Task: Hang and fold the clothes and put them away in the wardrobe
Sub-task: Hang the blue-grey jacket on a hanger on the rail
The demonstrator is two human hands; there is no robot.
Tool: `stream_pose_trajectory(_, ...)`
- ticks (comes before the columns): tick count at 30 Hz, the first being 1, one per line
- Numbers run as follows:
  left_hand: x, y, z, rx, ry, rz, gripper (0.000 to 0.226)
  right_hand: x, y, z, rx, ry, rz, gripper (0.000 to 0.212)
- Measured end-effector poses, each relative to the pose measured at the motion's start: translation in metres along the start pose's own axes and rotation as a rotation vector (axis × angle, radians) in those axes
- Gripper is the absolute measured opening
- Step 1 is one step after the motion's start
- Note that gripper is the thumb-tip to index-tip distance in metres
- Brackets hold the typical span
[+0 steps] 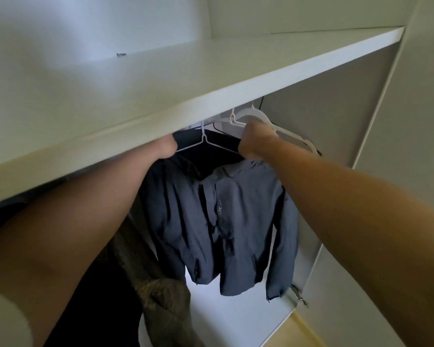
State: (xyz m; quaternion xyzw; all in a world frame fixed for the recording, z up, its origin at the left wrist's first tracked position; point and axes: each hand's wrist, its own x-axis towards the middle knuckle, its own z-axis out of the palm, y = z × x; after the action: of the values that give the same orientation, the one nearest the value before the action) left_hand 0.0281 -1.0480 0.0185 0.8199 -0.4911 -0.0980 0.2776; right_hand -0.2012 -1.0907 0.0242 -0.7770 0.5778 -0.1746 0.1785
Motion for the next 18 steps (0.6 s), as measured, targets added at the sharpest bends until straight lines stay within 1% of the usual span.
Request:
stream_pose_trajectory(3,0.003,-0.011,0.001,-0.031,-0.060,0.010,0.030,-0.005,0.010,0.013,0.040,-0.015,0.042,0.019)
stream_pose_trajectory(4,0.002,-0.016,0.000,-0.138,-0.079,0.001,0.028,-0.006,0.013,0.016,0.064,-0.038,0.060,0.021)
stream_pose_trajectory(6,0.001,-0.029,0.000,-0.425,-0.107,-0.067,0.025,-0.008,0.019,0.021,0.084,-0.076,0.072,0.031)
stream_pose_trajectory(8,0.006,-0.042,0.002,-0.664,-0.080,-0.140,0.031,-0.013,0.022,0.026,0.089,-0.074,0.069,0.034)
stream_pose_trajectory(10,0.017,-0.054,0.007,-0.760,-0.040,-0.226,0.041,-0.020,0.019,0.030,0.085,-0.078,0.090,0.040)
stream_pose_trajectory(12,0.027,-0.060,0.014,-0.713,0.017,-0.233,0.040,-0.026,0.014,0.033,0.065,-0.101,0.133,0.050)
stream_pose_trajectory(13,0.030,-0.062,0.016,-0.632,0.048,-0.219,0.039,-0.027,0.011,0.035,0.062,-0.111,0.157,0.054)
stream_pose_trajectory(15,0.031,-0.070,0.017,-0.393,0.121,-0.182,0.037,-0.028,0.005,0.038,0.066,-0.107,0.204,0.055)
stream_pose_trajectory(16,0.029,-0.074,0.018,-0.307,0.137,-0.159,0.034,-0.028,0.003,0.040,0.053,-0.092,0.227,0.056)
stream_pose_trajectory(18,0.025,-0.085,0.020,-0.212,0.113,-0.109,0.027,-0.028,0.000,0.043,-0.005,-0.052,0.249,0.058)
